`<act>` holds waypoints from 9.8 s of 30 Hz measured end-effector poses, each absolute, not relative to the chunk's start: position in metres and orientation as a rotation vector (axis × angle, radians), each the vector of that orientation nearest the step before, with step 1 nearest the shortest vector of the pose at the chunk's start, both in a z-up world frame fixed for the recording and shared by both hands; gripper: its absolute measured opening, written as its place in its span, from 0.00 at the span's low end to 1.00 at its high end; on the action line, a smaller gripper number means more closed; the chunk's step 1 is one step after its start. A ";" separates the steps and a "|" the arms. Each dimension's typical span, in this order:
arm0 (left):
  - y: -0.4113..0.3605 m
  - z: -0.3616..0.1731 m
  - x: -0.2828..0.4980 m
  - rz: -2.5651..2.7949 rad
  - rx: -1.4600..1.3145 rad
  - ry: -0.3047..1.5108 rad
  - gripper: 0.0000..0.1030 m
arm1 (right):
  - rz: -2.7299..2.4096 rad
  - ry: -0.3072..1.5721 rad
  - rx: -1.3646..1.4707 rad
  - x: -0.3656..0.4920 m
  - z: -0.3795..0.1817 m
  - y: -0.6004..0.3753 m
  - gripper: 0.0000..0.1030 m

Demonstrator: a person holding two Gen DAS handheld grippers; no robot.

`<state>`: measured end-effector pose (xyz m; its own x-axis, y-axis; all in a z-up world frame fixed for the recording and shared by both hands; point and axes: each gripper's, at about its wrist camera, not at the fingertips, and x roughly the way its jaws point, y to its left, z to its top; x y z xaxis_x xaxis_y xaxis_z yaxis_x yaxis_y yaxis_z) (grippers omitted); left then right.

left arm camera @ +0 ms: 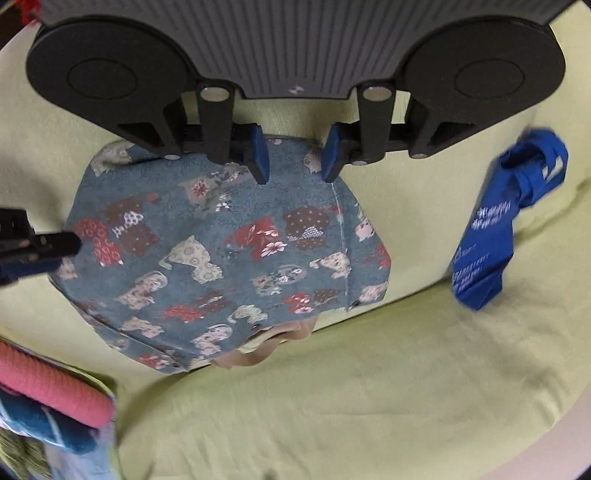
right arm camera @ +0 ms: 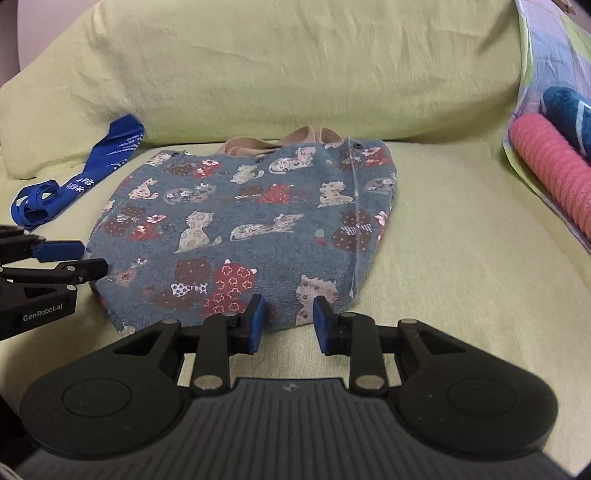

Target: Fold shopping bag

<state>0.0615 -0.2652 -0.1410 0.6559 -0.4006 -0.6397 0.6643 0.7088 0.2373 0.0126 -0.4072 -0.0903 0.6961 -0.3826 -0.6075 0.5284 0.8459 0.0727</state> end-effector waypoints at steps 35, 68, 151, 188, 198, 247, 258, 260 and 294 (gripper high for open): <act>-0.164 -0.114 0.021 -0.551 0.111 0.873 0.75 | -0.721 0.776 0.369 -0.026 -0.102 -0.362 0.99; -0.203 -0.124 0.028 -0.510 0.226 0.913 0.92 | -0.715 0.556 0.559 -0.049 -0.079 -0.407 0.99; -0.194 -0.184 0.157 -0.527 -0.845 0.953 0.46 | -0.501 0.534 0.516 0.015 -0.088 -0.437 0.30; -0.345 -0.110 0.023 -1.100 0.537 0.348 0.21 | -0.379 0.321 1.068 -0.010 -0.096 -0.505 0.55; -0.324 -0.109 0.021 -1.104 0.492 0.326 0.33 | -0.462 0.327 0.699 0.007 -0.073 -0.472 0.11; -0.331 -0.100 0.144 -1.263 0.568 0.445 0.05 | -0.474 0.514 0.307 0.014 -0.112 -0.473 0.00; -0.435 -0.133 0.240 -1.248 0.631 0.451 0.03 | -0.474 0.484 0.378 0.008 -0.113 -0.479 0.00; -0.452 -0.135 0.250 -1.198 0.645 0.434 0.03 | -0.470 0.480 0.396 0.007 -0.114 -0.481 0.00; -0.450 -0.136 0.365 -1.129 0.115 0.915 0.09 | -0.421 0.516 0.523 0.005 -0.113 -0.495 0.00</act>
<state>0.3653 -0.4505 -0.1359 0.1184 -0.7254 -0.6781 0.8133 0.4626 -0.3529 0.0055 -0.4950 -0.1126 0.7911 -0.2455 -0.5603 0.4997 0.7877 0.3603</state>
